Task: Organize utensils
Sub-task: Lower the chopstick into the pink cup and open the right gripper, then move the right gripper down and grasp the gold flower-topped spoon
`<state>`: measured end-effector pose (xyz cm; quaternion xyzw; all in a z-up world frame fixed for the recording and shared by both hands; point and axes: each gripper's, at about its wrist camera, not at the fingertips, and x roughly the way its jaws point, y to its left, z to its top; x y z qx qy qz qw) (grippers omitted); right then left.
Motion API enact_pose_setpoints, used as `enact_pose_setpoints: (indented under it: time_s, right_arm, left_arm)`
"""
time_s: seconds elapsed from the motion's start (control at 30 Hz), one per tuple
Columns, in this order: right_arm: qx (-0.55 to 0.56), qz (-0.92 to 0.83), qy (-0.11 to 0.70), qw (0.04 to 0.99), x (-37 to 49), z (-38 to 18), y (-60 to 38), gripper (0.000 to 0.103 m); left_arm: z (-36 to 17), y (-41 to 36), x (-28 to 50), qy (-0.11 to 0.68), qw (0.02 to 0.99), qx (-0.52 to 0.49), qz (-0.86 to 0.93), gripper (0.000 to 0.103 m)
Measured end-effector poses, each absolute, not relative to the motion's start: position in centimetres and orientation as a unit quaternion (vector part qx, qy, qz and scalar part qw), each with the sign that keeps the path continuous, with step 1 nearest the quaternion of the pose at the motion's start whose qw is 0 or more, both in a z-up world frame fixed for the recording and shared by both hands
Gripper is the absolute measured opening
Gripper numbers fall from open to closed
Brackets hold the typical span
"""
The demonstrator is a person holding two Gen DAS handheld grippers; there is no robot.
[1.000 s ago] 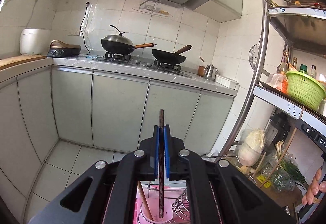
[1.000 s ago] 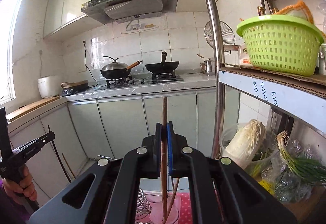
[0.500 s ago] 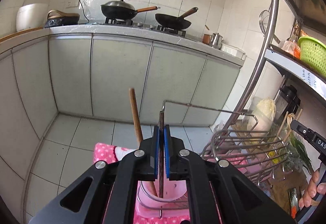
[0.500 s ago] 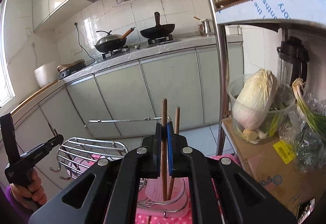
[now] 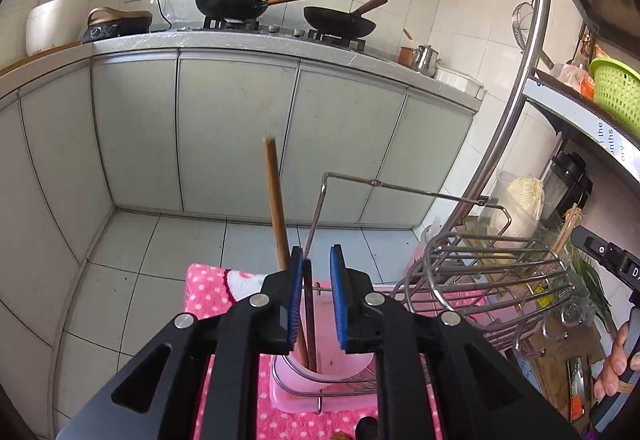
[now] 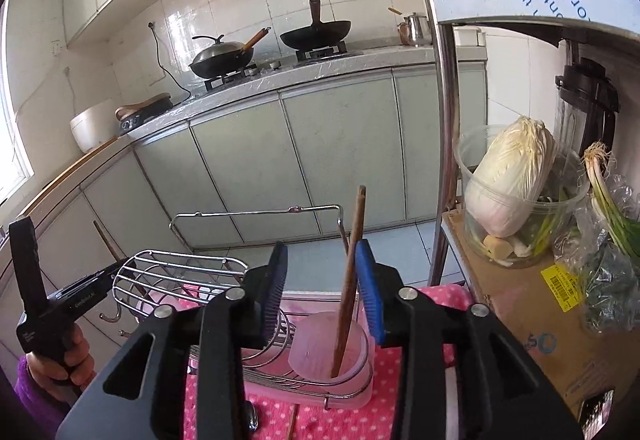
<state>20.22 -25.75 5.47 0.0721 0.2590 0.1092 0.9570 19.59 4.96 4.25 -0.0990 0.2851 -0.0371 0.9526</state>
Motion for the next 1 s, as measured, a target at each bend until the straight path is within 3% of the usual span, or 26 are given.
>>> enact_pose_setpoints:
  time_s: [0.13,0.43,1.0]
  right_arm:
    - [0.066,0.104,0.241,0.963,18.9,6.7,-26.1,0.039]
    - [0.052,0.099,0.224,0.968,12.9,7.1,-26.5,0.039]
    - [0.108,0.147,0.363,0.914,8.7,-4.6,-24.3,0.039]
  left_arm:
    - [6.7,5.0,18.1,0.256,0.962,-0.087,-0.037,0.025]
    - [9.3,5.7,12.8,0.23,0.966,-0.099,-0.059,0.029]
    - [-1.8,3.7,7.8,0.372,0.917,-0.112,-0.093,0.03]
